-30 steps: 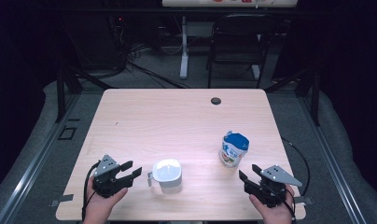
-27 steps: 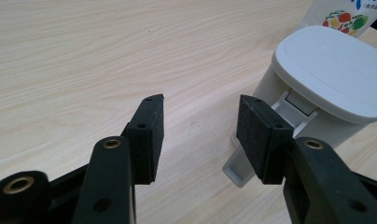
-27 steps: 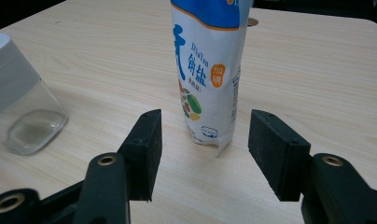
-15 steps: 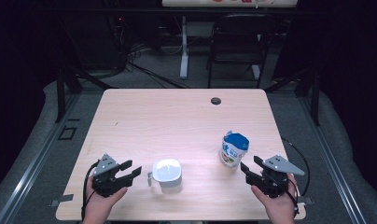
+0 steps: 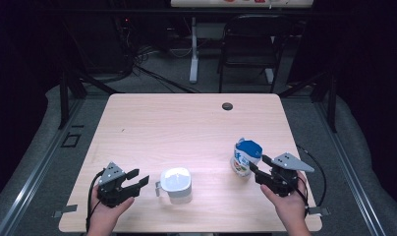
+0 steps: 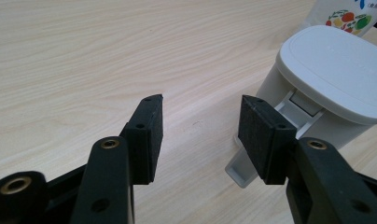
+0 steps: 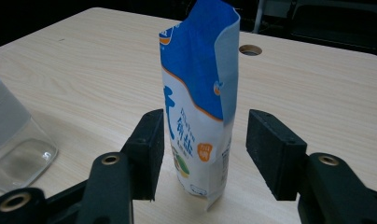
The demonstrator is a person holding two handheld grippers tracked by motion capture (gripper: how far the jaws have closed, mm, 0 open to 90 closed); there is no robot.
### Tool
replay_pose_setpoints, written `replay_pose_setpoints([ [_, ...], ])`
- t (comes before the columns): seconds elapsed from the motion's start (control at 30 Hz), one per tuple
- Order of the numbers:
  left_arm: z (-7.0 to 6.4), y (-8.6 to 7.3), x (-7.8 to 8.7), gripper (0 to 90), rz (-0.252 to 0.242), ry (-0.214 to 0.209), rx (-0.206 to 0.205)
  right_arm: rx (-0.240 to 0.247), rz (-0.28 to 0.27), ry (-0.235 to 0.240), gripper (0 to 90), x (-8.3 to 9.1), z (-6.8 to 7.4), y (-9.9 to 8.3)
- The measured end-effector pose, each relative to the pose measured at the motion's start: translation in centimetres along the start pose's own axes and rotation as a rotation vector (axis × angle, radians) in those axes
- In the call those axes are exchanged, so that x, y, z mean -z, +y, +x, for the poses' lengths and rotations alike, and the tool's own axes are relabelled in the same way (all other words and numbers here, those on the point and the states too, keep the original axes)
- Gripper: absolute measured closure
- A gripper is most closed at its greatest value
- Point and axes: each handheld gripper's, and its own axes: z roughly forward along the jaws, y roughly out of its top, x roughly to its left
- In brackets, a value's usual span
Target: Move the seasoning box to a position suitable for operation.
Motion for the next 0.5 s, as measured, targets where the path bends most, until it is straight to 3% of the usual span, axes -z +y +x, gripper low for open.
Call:
replay_pose_setpoints([
  [0.5, 0.2, -0.1, 0.0, 50.4, -0.004, 0.004, 0.011, 0.002, 0.004, -0.017, 63.6, -2.0, 0.1, 2.0],
])
